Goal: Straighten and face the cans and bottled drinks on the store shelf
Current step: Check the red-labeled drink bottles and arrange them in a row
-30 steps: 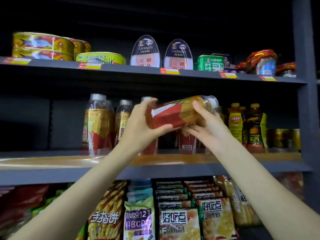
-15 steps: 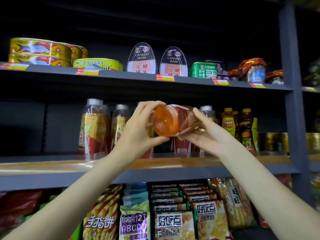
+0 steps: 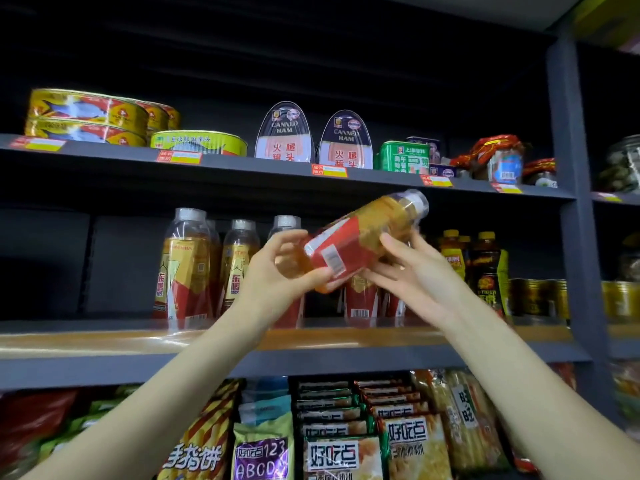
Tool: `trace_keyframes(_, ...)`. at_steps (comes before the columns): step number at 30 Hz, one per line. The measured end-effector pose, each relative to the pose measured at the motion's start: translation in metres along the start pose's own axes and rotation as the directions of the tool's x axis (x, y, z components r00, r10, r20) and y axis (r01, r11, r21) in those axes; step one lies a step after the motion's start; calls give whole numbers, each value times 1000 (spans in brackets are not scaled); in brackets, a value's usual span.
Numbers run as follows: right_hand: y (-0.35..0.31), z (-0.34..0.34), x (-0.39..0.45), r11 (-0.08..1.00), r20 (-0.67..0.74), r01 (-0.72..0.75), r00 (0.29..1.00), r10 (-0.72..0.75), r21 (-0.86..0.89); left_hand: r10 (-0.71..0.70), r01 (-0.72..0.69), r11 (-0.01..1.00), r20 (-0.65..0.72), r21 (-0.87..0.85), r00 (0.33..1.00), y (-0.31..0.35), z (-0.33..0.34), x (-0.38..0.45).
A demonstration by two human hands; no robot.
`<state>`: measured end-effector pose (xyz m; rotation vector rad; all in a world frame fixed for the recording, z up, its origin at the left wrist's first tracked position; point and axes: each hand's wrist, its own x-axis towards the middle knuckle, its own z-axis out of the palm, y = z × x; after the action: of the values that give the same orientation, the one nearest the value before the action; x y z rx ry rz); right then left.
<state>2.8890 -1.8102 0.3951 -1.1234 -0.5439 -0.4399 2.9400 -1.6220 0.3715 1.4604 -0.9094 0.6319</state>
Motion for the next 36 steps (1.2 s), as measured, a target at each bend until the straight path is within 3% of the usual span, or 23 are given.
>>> trace_keyframes(2, 3, 1, -1, 999, 2, -11, 1000, 11, 41, 244, -250, 940, 54, 231, 968, -6, -2, 0)
trace_keyframes(4, 7, 1, -1, 998, 4, 27, 1000, -27, 63, 346, -360, 865, 105, 350, 932, -12, -3, -2)
trace_keyframes(8, 6, 1, 1, 992, 0, 123, 992, -123, -25, 367, -410, 804, 183, 431, 912, -21, -11, 3)
trace_keyframes(10, -1, 2, 5, 958, 0, 232, 972, -235, -169, 339, -420, 746, 248, 516, 908, -23, -17, 8)
trace_keyframes(12, -12, 3, 8, 781, 62, 400, 903, -425, -479, 313, -386, 695, 228, 607, 922, -30, -25, 13)
trace_keyframes(14, -22, 2, 10, 443, 221, 477, 829, -513, -759, 282, -306, 688, 147, 658, 948, -41, -33, 16)
trace_keyframes(15, -25, 0, 11, 308, 289, 483, 812, -507, -820, 275, -279, 681, 118, 677, 954, -46, -35, 17)
trace_keyframes(17, -26, -6, 12, 210, 344, 484, 810, -474, -850, 266, -252, 659, 94, 708, 959, -57, -35, 18)
trace_keyframes(23, 1, -30, 23, 230, 266, 385, 869, -418, -894, 259, -207, 523, 78, 827, 963, -79, -17, 20)
trace_keyframes(29, 32, -52, 41, 340, 57, 210, 911, -408, -917, 296, -203, 494, 56, 845, 953, -80, -18, 21)
trace_keyframes(33, 46, -54, 44, 232, -27, 82, 902, -430, -969, 284, -206, 505, 65, 838, 957, -81, -18, 19)
trace_keyframes(36, 48, -52, 44, 168, -25, 36, 938, -346, -985, 272, -209, 495, 79, 843, 959, -81, -18, 19)
